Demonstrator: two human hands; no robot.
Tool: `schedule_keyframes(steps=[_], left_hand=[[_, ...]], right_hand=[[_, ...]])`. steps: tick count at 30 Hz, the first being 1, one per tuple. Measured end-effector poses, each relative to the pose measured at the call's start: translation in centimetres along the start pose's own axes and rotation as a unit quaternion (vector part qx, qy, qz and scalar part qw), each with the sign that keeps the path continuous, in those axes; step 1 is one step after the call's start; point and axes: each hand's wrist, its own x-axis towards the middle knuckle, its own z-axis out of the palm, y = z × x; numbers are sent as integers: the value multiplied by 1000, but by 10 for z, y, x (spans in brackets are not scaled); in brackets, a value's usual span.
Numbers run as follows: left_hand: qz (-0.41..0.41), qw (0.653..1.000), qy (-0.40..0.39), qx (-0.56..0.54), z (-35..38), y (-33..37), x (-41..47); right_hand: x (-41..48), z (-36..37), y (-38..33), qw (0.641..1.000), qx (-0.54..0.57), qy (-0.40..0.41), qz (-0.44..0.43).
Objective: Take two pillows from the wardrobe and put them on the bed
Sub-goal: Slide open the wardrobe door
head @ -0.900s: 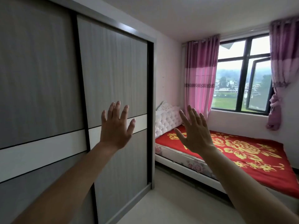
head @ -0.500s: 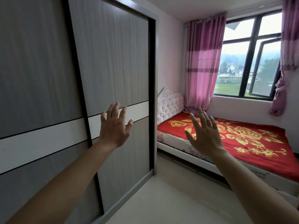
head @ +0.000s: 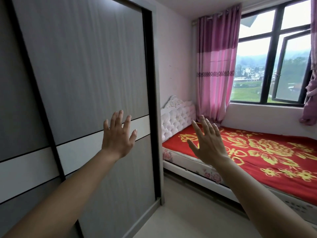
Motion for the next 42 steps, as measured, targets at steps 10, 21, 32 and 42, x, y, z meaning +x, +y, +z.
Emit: schedule_keyframes(steps=[10,21,32,42], left_hand=[[40,996,-22,77,142,-4,103],[-22,995,-35,94,321,-99,271],[-28,985,79,150,427,-158,410],[-101,927,139,333,491,-197,418]], right_hand=[[131,140,46,999,48,-18,2],[320,314,21,997,45,-53,-36],[505,435,2,966,254,-28,-42],[603,581,-69,802,592,-71,25]])
